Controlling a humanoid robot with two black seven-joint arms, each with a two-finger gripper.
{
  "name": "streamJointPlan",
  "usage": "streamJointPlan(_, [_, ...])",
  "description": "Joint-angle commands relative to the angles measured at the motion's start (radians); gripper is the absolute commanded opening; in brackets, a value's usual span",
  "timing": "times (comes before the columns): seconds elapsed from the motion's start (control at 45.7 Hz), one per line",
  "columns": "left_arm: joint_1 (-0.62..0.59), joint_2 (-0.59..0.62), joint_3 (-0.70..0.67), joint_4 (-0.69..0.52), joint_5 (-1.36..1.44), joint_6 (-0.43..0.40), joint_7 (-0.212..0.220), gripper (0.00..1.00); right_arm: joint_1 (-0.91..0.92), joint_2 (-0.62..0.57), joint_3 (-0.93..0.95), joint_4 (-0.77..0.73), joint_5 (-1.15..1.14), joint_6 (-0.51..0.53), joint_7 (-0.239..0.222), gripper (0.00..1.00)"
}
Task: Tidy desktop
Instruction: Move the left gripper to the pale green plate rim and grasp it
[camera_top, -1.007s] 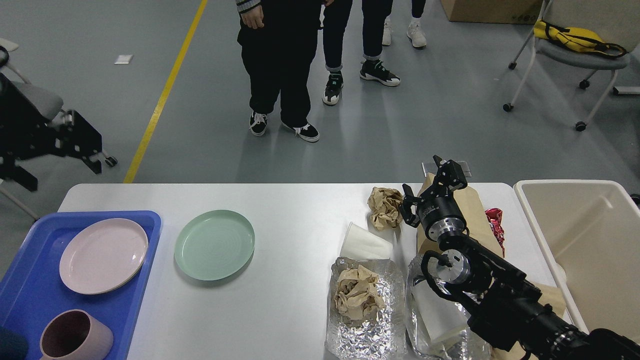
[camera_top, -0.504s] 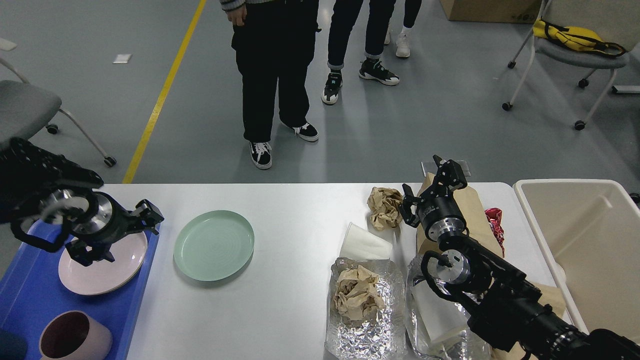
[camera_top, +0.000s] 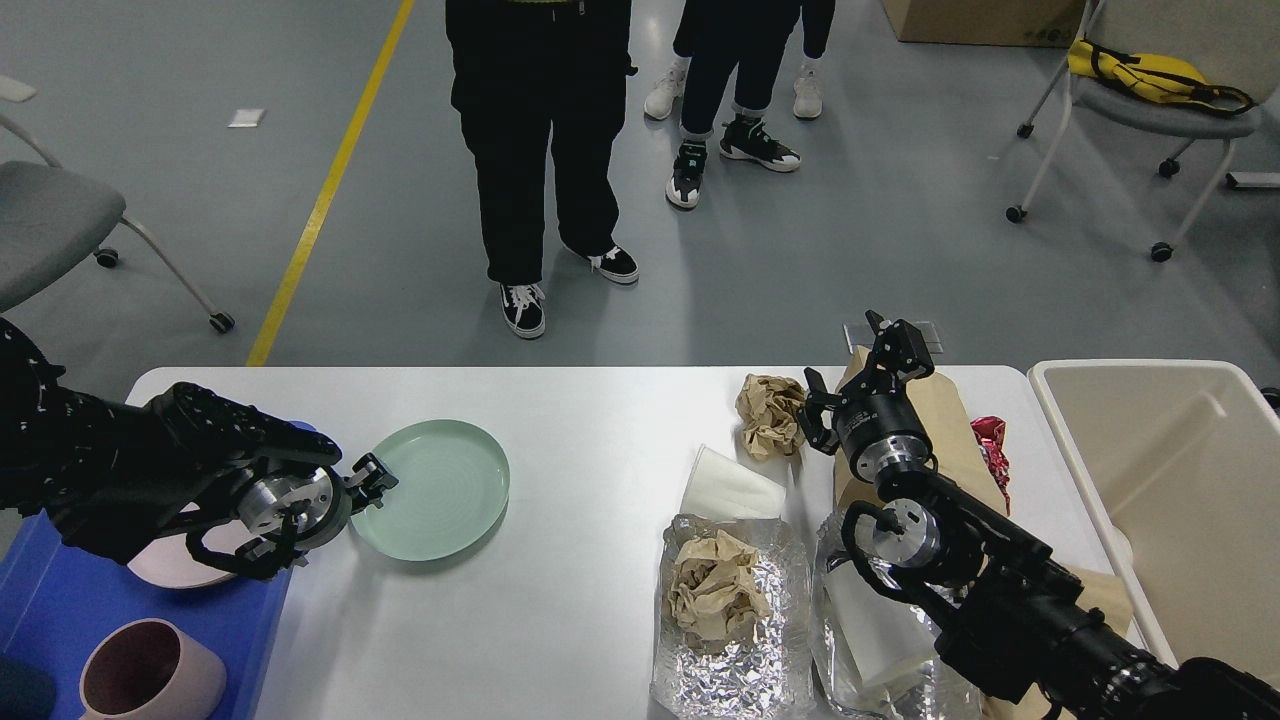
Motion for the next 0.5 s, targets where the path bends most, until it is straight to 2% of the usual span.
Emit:
streamJointPlan(0.0, [0.039, -0.028, -0.002, 0.043, 0.001, 0.025, 0.000, 0.95, 0.000, 0.000, 0.001, 0.000, 0.000, 0.000, 0.000, 1.00])
streamJointPlan(0.285, [0.068, -0.045, -0.005, 0.069, 0.001, 0.063, 0.000, 0.88, 0.000, 0.000, 0.001, 0.000, 0.000, 0.000, 0.000, 1.00])
streamJointPlan(0.328, [0.082, -0.055, -0.009, 0.082, 0.001, 0.066, 0.000, 0.82, 0.000, 0.000, 0.001, 0.000, 0.000, 0.000, 0.000, 1.00])
streamJointPlan(0.416, [0.103, -0.062, -0.009, 0.101, 0.001, 0.068, -0.008, 0.58, 0.000, 0.000, 0.001, 0.000, 0.000, 0.000, 0.000, 1.00])
streamJointPlan(0.482, [0.106, -0.062, -0.010, 0.106, 0.003, 0.066, -0.011, 0.57, 0.000, 0.000, 0.001, 0.000, 0.000, 0.000, 0.000, 1.00])
